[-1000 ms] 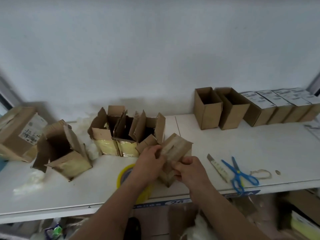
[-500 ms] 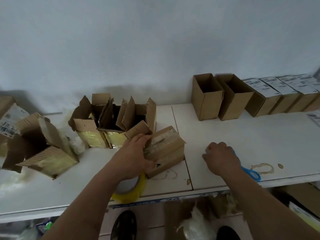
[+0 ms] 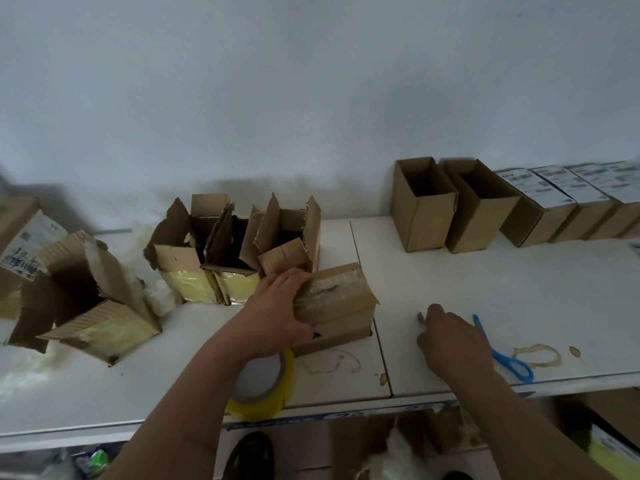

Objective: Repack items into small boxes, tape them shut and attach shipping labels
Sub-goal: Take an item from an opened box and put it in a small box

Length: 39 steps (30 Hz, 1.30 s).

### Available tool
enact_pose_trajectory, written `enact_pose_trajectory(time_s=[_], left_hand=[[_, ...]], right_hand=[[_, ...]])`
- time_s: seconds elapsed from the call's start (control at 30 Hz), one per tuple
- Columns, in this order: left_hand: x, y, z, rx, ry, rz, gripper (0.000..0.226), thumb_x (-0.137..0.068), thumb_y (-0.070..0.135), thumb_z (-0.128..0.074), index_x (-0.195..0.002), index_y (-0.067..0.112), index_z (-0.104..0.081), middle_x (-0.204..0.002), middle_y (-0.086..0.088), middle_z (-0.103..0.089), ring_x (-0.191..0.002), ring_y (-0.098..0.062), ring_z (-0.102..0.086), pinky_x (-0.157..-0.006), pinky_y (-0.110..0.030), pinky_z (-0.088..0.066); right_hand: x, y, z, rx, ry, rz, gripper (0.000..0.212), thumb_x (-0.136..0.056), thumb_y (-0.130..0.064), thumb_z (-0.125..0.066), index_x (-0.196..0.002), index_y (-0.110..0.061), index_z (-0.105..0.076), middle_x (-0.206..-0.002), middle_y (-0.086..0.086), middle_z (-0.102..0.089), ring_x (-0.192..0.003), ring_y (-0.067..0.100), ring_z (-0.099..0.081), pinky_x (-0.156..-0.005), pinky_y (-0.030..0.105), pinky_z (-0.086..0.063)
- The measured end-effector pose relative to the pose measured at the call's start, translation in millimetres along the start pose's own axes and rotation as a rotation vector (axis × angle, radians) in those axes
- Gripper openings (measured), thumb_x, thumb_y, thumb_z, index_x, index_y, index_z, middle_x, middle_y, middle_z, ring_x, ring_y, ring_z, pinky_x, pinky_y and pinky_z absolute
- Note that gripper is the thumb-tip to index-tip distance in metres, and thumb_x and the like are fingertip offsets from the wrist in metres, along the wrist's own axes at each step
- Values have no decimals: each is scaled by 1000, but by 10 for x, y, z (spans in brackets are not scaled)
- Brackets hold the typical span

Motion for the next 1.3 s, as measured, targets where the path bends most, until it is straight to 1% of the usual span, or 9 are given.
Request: enact_pose_trajectory(time_s=[0.07,0.13,0.3,0.4,0.47,0.57,0.7,0.9,1.3], left_hand=[[6,5,-6,14,-10,-12,89,-77,25,-73,-150,32,-23,-156,14,-15,-142,-13,-9,-115,-36,-23],[6,2,-16,24,-16,-16,89,-77,25,-73,-150,33,-22,-155,16,-14,-141,-11,-8,-116,-37,-23],[-26,-25,-18,61,-33,0,91,-76,23,-74,-150,35,-23,-155,17,-14,-142,-13,-9,-116,-39,-24],[-52,-18,-18,64,-33,3,90,-77,23,-75,-150,36,-23,-155,17,-14,-142,-14,-10,-116,-39,-24],[-66,-21,-24,66,-31,8,90,-77,23,-75,-150,36,-23,-156,16,-14,-142,-14,-10,-117,-40,-24],[-73,-26,-32,72,-29,8,90,-77,23,-75,-149,37,-24,-155,15,-15,-142,-16,-12,-116,-41,-26],[-78,-28,-31,66,-31,2,90,-78,23,-75,-150,36,-23,-156,15,-15,-142,-15,-11,-117,-41,-25],[-83,-55,-29,74,-32,7,92,-76,23,-76,-150,37,-23,-156,16,-15,-142,-14,-11,-117,-41,-25],[-99,-62,-34,63,-29,8,91,-76,25,-75,-150,37,-23,-155,18,-14,-142,-14,-12,-116,-38,-25]], right_hand=[[-6,-43,43,-12,21,35,5,-98,-19,-44,-103,-18,-42,-79,-5,-53,-66,10,-53,-50,23,-34],[-16,-109,125,-145,14,88,7,-100,-15,-42,-104,-19,-46,-75,-4,-53,-63,9,-50,-50,22,-34],[65,-243,511,-1102,-106,66,24,-100,-7,-47,-96,-20,-67,-97,3,-66,-88,17,-65,-68,21,-52],[142,-360,590,-1347,-288,120,27,-95,1,-53,-110,-17,-67,-106,0,-69,-97,16,-66,-77,23,-58],[132,-408,585,-1351,-260,138,24,-91,-7,-64,-111,-21,-65,-106,-3,-68,-97,15,-66,-84,29,-57],[107,-445,632,-1274,-27,139,11,-90,-26,-66,-101,-23,-65,-91,-3,-68,-83,12,-65,-78,29,-57],[33,-410,623,-1256,155,79,9,-96,-18,-56,-103,-19,-62,-84,4,-68,-76,14,-65,-70,28,-54],[-32,-393,525,-1305,95,132,20,-97,-13,-54,-100,-30,-62,-88,0,-71,-78,10,-69,-64,18,-54],[-82,-425,436,-1349,45,162,16,-97,-18,-56,-107,-28,-65,-92,-2,-73,-87,11,-71,-73,24,-55]])
Point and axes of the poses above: each hand's wrist, its own x-axis away from the middle knuckle, its own z-axis out of the back of the hand, y = z × x, the point moved 5 cm from there along -x, towards the middle knuckle
